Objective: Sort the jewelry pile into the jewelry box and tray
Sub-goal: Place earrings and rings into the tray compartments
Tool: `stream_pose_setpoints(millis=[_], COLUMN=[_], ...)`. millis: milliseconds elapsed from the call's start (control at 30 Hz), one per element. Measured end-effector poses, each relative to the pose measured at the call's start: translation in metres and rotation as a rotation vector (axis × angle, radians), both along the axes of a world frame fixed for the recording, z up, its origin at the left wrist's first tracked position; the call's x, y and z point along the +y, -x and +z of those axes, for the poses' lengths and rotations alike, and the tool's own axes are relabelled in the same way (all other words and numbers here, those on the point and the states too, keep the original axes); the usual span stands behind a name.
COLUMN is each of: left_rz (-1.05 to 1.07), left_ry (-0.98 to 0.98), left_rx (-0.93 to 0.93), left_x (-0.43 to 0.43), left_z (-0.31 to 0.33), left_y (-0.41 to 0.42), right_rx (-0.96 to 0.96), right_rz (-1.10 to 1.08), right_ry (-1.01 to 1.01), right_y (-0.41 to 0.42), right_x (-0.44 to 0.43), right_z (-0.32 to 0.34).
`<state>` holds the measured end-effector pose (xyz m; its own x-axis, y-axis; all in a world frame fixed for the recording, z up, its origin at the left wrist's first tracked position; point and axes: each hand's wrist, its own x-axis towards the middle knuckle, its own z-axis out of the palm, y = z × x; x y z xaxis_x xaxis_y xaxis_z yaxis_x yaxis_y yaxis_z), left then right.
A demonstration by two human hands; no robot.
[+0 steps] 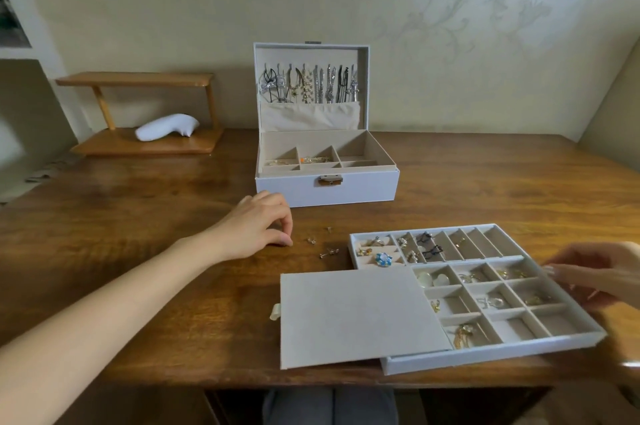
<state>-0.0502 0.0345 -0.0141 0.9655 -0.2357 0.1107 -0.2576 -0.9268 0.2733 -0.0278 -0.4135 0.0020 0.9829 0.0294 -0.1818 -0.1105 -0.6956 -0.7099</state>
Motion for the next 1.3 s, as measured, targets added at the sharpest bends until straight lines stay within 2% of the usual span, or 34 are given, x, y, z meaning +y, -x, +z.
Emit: stream_pose_setpoints(millis=[167, 267, 333, 467, 567, 800, 967, 1133, 1200, 1300], left_rz=[0.012, -0.057, -0.043, -0.003, 0.007, 0.026, -0.03, -0.061, -0.051, -0.091], left_ry=[0.534, 0.682, 0.609, 0.172, 0.056, 0.101, -0.062, -0.095, -0.007, 0.268], left_rx=[-0.038, -0.01, -0.031, -0.03, 0.036, -0.021, 0.122, 0.061, 0.081, 0.043], left_x=[-0.022, -0.042, -0.047, -0.041, -0.039, -0.014, 0.008, 0.01, 0.004, -0.021], left_z=[0.024, 0.037, 0.04, 0.027, 0.011, 0.019, 0.018, 0.014, 0.017, 0.029], left_y=[-0.002, -0.011, -0.019, -0.034, -0.036, -0.026, -0.01, -0.009, -0.008, -0.005], right_rx=[-0.283, -0.368, -0.401, -0.446, -0.425, -0.413, -0.421, -0.446, -0.442, -0.437], right_rz=[0.02, 0.15, 0.212, 0.264, 0.316, 0.429, 0.448, 0.442, 0.452, 0.468], right_ry=[-0.178, -0.212, -0.191, -0.199, -0.183, -0.146, -0.196, -0.248, -0.258, -0.298], right_y=[0.005, 0.004, 0.006, -0.002, -0.009, -0.02, -0.023, -0.022, -0.021, -0.019], right_x=[0.016, 0.041, 0.055, 0.069, 0.08, 0.11, 0.118, 0.123, 0.124, 0.126], right_z=[0.016, 0.021, 0.023, 0.019, 0.016, 0.01, 0.012, 0.013, 0.013, 0.017])
